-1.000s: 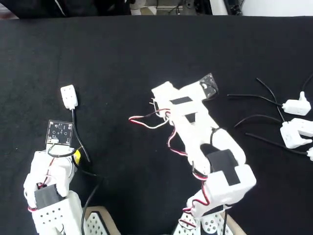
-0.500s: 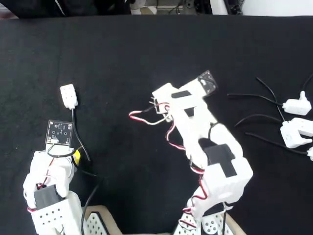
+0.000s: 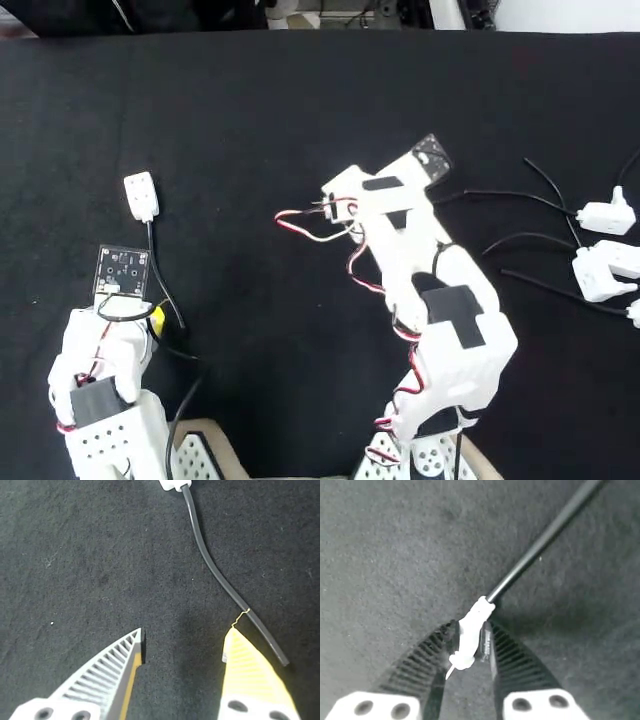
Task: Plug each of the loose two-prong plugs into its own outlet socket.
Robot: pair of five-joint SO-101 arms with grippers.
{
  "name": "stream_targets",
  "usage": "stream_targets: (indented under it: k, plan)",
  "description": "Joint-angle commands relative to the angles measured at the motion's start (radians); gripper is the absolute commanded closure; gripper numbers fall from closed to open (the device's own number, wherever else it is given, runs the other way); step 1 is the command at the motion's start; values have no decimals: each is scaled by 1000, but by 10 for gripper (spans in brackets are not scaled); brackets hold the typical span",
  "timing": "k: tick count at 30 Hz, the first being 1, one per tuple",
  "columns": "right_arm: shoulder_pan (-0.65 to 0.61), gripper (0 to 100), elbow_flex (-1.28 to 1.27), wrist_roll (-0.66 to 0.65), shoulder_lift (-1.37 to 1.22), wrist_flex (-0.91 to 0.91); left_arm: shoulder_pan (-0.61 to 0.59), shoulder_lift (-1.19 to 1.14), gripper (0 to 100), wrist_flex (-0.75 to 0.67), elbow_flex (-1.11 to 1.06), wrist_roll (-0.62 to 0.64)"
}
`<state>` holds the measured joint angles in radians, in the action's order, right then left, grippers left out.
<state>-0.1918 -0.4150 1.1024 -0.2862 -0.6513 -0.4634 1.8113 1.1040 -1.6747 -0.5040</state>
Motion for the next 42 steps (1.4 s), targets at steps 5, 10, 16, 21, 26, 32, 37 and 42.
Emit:
stream_targets:
  k: [5, 10, 16, 21, 26, 32, 37, 42]
  plan:
    - [44, 941, -25, -161, 191, -152, 1, 9, 741, 2, -12, -9]
    - [61, 939, -62, -265, 260, -155, 1, 9, 741, 2, -12, -9]
    - [-34, 787, -62, -146, 257, -149, 1, 9, 741, 2, -13, -9]
    - [-97, 687, -65, 64, 254, -68, 1, 9, 741, 2, -13, -9]
    - [-103, 714, -39, 140, 137, 21, 1, 9, 741, 2, -13, -9]
    - [-41, 716, 77, 183, -1, -11, -1, 9, 741, 2, -13, -9]
    - [-43, 716, 102, 175, -22, -38, -1, 9, 741, 2, -13, -9]
    - [-43, 836, 97, 152, -24, -37, -1, 9, 741, 2, -13, -9]
